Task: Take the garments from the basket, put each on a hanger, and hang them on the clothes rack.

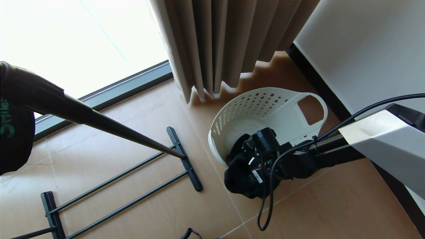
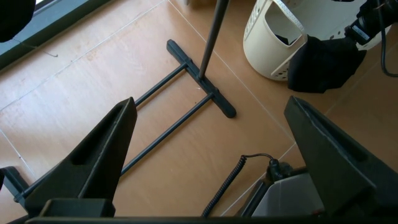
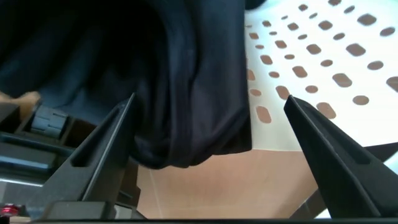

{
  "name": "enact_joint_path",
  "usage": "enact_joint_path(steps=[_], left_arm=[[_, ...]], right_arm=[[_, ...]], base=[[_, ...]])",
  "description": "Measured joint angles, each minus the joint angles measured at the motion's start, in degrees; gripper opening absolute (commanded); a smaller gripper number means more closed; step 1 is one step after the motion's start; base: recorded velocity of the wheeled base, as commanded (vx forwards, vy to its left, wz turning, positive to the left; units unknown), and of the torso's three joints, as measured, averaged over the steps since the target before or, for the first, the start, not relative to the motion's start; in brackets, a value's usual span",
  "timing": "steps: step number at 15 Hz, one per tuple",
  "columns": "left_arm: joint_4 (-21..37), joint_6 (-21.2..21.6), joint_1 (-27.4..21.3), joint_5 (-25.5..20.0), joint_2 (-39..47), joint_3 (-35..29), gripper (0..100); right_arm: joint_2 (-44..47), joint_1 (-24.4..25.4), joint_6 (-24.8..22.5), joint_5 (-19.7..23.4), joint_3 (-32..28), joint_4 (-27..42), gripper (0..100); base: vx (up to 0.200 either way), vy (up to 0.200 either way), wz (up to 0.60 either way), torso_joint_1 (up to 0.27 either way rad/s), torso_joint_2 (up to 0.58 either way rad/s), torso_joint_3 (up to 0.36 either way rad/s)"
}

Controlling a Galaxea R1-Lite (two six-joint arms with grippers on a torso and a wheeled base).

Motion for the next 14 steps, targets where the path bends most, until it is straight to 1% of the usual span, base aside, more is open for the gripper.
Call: enact_joint_path(steps=[2, 4, 5, 9, 14], left_arm=[[0.0, 0.0, 0.0, 0.0, 0.0, 0.0, 100], [0.0, 0.0, 0.0, 0.0, 0.0, 0.0, 100], [0.0, 0.0, 0.0, 0.0, 0.0, 0.0, 100], [0.0, 0.0, 0.0, 0.0, 0.0, 0.0, 100], [0.0, 0.0, 0.0, 0.0, 0.0, 0.0, 100]], right_arm=[[0.5, -0.8, 0.1, -0.4, 0.2, 0.0, 100], [0.8, -1.1, 0.2, -2.2, 0.4, 0.0, 100], [0.9, -1.1, 0.2, -2.4, 0.4, -0.1, 100], [0.9, -1.4, 1.7, -2.4, 0.4, -0.4, 100], [-0.3, -1.6, 2.2, -2.3, 0.7, -0.1, 100]], base=[[0.000, 0.000, 0.00, 0.000, 0.00, 0.000], [0.000, 0.000, 0.00, 0.000, 0.00, 0.000], [0.000, 0.000, 0.00, 0.000, 0.00, 0.000], [0.000, 0.000, 0.00, 0.000, 0.00, 0.000], [0.000, 0.000, 0.00, 0.000, 0.00, 0.000]])
